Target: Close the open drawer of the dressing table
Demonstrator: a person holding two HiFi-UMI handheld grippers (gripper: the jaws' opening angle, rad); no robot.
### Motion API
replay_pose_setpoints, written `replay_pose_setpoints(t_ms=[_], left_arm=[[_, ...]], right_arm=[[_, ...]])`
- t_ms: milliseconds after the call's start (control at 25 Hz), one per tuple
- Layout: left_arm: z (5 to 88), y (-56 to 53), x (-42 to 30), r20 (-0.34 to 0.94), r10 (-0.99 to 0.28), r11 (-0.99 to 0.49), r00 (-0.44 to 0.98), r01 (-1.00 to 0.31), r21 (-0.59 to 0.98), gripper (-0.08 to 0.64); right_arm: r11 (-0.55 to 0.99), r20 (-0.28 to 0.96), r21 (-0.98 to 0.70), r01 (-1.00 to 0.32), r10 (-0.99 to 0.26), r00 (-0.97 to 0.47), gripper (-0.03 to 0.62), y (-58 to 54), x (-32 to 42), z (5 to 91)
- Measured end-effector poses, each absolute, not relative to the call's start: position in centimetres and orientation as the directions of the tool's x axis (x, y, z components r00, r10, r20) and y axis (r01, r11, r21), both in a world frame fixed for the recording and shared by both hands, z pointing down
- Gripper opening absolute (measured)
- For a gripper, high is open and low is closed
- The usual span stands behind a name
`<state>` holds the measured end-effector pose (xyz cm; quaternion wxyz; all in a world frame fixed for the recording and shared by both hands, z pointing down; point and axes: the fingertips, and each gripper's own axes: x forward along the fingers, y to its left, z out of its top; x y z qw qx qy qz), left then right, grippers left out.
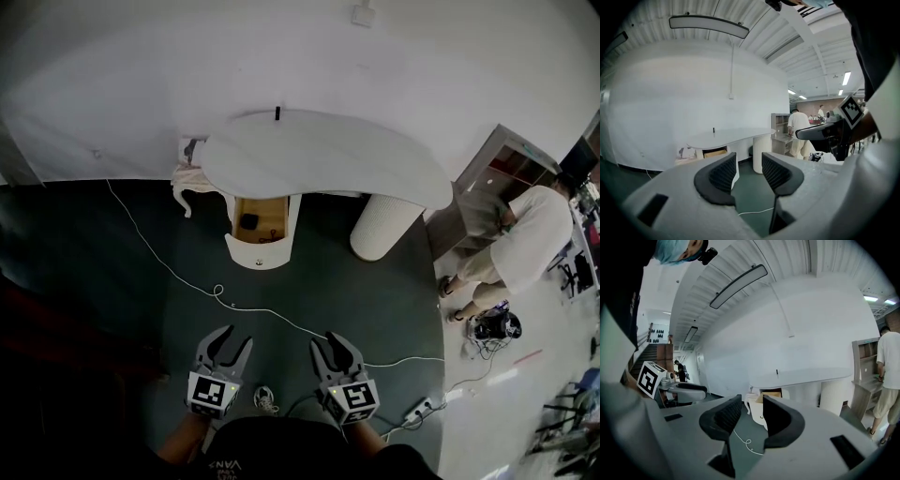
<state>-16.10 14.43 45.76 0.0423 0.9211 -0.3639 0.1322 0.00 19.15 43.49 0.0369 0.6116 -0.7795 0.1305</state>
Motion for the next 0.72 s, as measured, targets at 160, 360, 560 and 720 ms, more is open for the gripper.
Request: replay_pose_setpoints(t_ms=[160,360,560,720], left_arm=[[45.8,11.8,-16.2,0.282,-0.654,-0.739,0.702,-0.673,-0.038,0.17],[47.5,10.0,-15.3,0.303,-0.662,-0.725,0.685,-0.688,-0.03,0.175],[48.2,7.2,-14.6,0.33,-0.711,-0.673,0.62,-0.737,-0.066,0.175],[49.0,5.2,-13.1,0.341,-0.746,-0.625,0.572,-0.778,-0.062,0.178]], right_arm=[[0.205,0.226,-0.161,-0.966,-0.945,-0.238,0.144,17.5,-0.2,44.0],[0.219,0.231,-0.165,-0.962,-0.939,-0.254,0.153,15.2,1.0,44.4],[0.286,0.243,-0.167,-0.944,-0.915,-0.32,0.158,12.0,2.6,45.3],[0.353,0.256,-0.16,-0.922,-0.887,-0.384,0.158,9.4,4.5,45.5]])
